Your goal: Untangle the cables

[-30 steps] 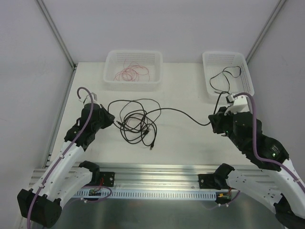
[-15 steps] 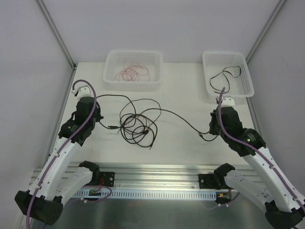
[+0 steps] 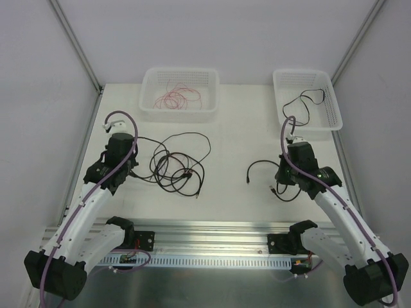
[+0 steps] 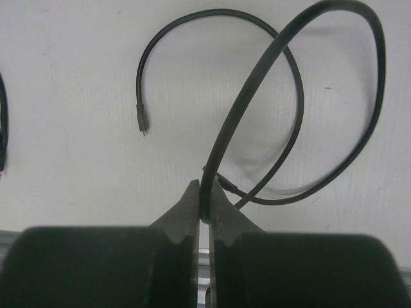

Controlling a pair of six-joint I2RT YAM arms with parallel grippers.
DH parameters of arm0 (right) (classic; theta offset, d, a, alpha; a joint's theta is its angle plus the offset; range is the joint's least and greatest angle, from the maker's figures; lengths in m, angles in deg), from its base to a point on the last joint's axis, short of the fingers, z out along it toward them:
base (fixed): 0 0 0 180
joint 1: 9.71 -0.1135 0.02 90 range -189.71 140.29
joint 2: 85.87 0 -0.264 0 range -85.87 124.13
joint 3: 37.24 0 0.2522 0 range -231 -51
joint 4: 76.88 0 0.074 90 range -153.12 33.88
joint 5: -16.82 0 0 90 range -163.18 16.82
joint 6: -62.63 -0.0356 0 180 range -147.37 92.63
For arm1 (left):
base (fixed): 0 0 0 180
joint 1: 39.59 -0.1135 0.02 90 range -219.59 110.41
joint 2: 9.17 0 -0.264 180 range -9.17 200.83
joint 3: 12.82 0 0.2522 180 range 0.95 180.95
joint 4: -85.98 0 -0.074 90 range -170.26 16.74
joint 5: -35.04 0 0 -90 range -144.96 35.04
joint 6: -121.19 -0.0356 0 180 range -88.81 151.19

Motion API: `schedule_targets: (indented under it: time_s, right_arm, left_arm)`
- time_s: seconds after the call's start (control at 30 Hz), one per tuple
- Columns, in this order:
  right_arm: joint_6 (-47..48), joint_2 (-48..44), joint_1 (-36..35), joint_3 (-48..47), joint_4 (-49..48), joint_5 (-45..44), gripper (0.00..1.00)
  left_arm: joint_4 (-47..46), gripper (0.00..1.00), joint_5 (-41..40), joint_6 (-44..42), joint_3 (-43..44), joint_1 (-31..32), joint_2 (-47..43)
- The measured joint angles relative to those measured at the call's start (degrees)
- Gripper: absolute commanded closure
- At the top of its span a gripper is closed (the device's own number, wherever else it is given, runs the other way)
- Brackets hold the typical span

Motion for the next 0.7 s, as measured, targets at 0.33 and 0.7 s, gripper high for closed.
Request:
schedule_targets:
  time_s: [0.33,0.7]
  right_arm:
    - [-0.8,9.1,-3.0,2.8,-6.8,8.4,0.7]
    - [-4.4,18.3,-9.8,2.8,-8.6,4.1,0.18]
  left_arm:
    - [-6.3,0.75,32.7,-1.4,-2.1,0.0,5.6]
    - [-7.3,0.11,38.0,-2.8,-2.6,0.0,5.8]
